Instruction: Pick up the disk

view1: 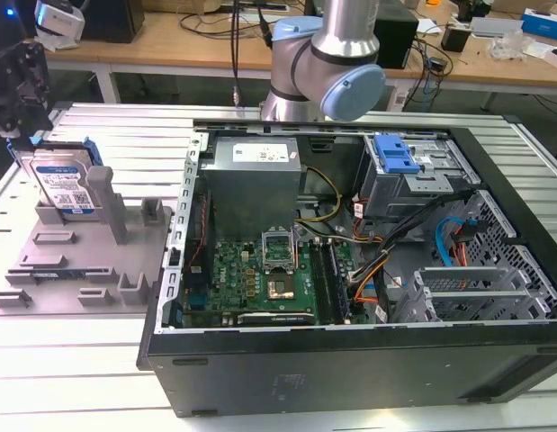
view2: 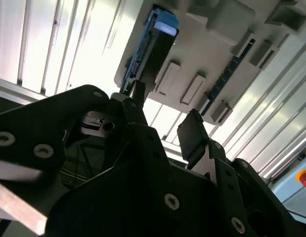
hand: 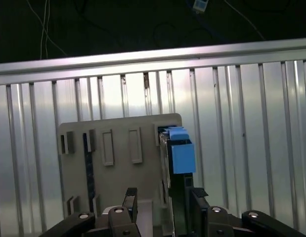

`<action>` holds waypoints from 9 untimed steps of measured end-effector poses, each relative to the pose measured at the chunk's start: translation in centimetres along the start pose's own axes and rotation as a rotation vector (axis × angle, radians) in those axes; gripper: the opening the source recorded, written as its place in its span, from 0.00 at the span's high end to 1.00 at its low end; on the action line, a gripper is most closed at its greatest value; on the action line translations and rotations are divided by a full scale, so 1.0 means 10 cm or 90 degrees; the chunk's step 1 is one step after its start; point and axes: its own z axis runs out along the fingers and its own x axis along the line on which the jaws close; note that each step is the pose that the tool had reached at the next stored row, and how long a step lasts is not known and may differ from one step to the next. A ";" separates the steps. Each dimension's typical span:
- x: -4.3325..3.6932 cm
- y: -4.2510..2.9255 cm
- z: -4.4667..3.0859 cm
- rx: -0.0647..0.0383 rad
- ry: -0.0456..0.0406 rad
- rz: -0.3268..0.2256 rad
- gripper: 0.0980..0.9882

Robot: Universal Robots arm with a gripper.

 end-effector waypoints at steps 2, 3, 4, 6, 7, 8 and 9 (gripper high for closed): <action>-0.050 0.008 0.001 0.000 0.0001 -0.007 0.50; -0.055 0.012 0.003 0.000 0.0002 -0.011 0.50; -0.056 0.016 0.004 0.000 0.0003 -0.016 0.50; -0.061 0.030 0.010 0.001 0.0005 -0.030 0.50; -0.065 0.052 0.021 0.000 0.0007 -0.035 0.50; -0.071 0.105 0.052 0.001 0.0007 -0.038 0.50; -0.077 0.139 0.068 0.001 0.0007 -0.039 0.50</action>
